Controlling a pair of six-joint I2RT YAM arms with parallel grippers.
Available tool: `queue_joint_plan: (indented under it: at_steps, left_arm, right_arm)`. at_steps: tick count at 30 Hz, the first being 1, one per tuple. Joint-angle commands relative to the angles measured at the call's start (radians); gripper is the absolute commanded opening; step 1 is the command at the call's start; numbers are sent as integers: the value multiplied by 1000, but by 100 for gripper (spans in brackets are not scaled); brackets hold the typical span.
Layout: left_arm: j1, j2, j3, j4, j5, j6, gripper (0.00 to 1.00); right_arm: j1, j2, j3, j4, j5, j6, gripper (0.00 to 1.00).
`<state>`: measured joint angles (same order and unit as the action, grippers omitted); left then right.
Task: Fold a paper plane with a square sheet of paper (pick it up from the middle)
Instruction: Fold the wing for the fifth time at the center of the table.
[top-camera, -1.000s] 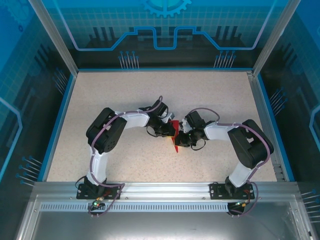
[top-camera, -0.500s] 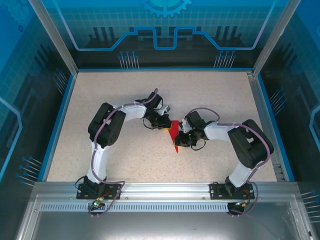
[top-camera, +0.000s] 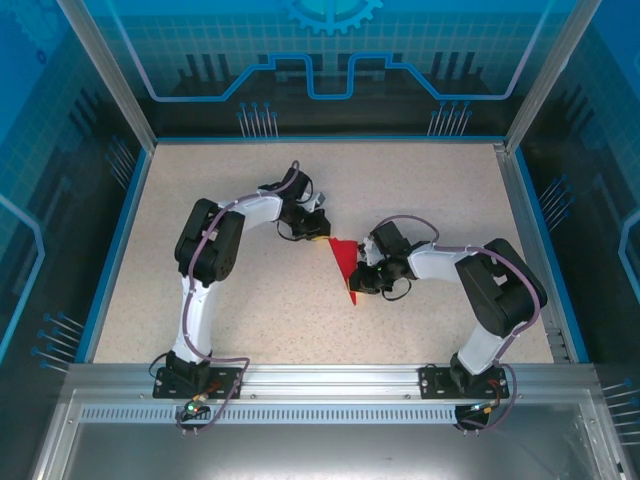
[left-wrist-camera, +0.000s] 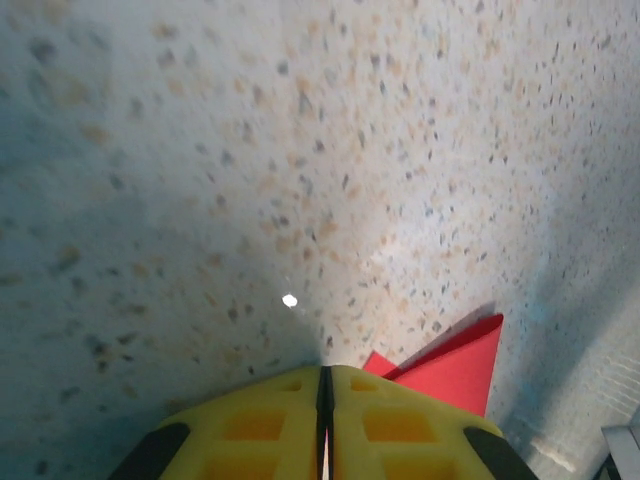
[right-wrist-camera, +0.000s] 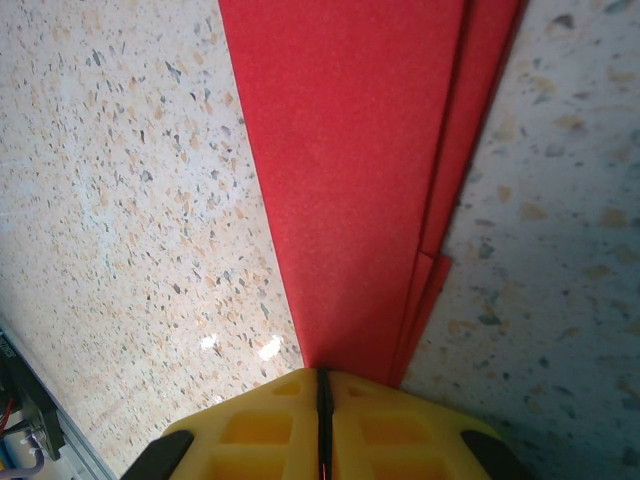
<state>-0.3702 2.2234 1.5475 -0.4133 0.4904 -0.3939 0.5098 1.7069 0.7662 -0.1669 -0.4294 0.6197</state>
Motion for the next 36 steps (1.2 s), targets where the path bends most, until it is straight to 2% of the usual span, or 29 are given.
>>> queue_joint_plan:
  at_steps: [1,4,7,11,14,22,29,36]
  left_arm:
    - [34,26,45,-21,-127,-14,11]
    - [34,-48,26,-14,-151,-17,12]
    - [23,-175,-66,63,-139,-47,12]
    - [-32,-309,-218,165,-129,-86,13]
    - [-90,-346,-322,241,-97,-132,12]
    - [-200,-308,-406,287,-40,-187,9]
    - [-226,-241,-397,271,18,-178,5]
    - [-228,-186,-363,220,-28,-150,5]
  right_arm:
    - [-8,63,-61,-212,158,-15,10]
    - [-8,61,-64,-209,158,-15,10]
    - [-7,61,-63,-204,154,-14,10]
    - [-7,67,-60,-200,150,-12,10]
    - [-7,74,-59,-195,144,-12,10]
    - [-7,80,-57,-193,139,-14,9]
    - [-7,85,-59,-191,137,-14,8]
    - [-7,88,-59,-197,142,-15,8]
